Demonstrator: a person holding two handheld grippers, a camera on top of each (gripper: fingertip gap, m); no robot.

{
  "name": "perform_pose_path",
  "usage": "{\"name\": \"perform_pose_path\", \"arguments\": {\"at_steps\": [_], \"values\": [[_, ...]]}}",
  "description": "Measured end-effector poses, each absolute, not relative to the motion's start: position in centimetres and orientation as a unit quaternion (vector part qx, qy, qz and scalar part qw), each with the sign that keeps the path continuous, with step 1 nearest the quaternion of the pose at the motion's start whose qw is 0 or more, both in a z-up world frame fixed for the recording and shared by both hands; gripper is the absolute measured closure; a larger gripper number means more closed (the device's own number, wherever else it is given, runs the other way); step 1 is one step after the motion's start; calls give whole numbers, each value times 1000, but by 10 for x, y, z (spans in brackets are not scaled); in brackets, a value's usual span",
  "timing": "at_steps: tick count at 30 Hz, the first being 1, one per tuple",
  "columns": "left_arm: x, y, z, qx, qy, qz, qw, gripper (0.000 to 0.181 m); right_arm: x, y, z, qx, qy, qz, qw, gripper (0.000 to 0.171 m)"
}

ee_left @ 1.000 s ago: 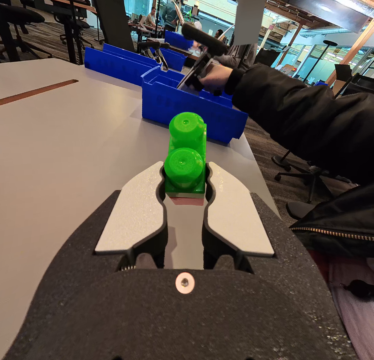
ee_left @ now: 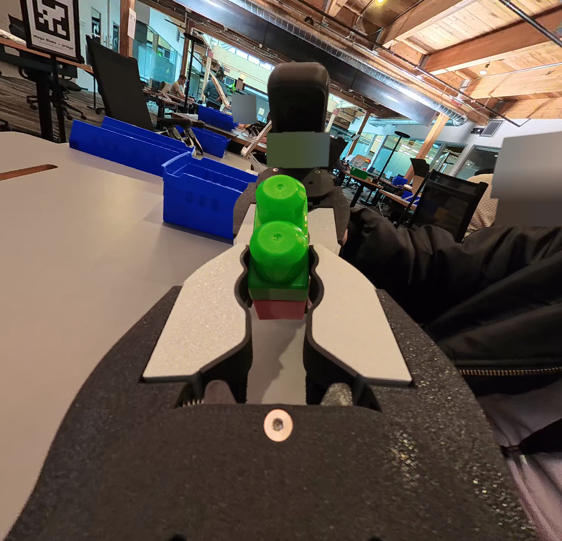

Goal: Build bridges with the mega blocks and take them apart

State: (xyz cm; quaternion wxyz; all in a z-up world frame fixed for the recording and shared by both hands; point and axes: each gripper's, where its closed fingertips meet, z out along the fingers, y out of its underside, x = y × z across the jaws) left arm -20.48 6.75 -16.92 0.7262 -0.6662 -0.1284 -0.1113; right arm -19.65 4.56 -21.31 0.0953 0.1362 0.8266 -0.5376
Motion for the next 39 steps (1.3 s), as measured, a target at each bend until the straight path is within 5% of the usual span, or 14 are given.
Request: {"name": "perform_pose_path", "arguments": {"at_steps": [9,12,17,23,32,39], "values": [[-225,20,-133,-587,-162,-79,789,146,-187,63,-240,159,853,-489,88,135],[-224,26,-143,-616,-157,-66,769,146,-201,99,-219,186,861,-474,-5,134],[-221,47,-169,-667,-155,-68,725,145,-252,271,-154,343,841,-376,-183,135],[-217,64,-188,-704,-151,-74,690,145,-256,442,-241,539,814,-185,-113,133],[-219,61,-191,-698,-161,-82,693,145,-266,469,-321,581,792,-159,-97,133],[-212,67,-193,-711,-144,-85,683,145,-277,443,-236,507,802,-257,-183,119]]}}
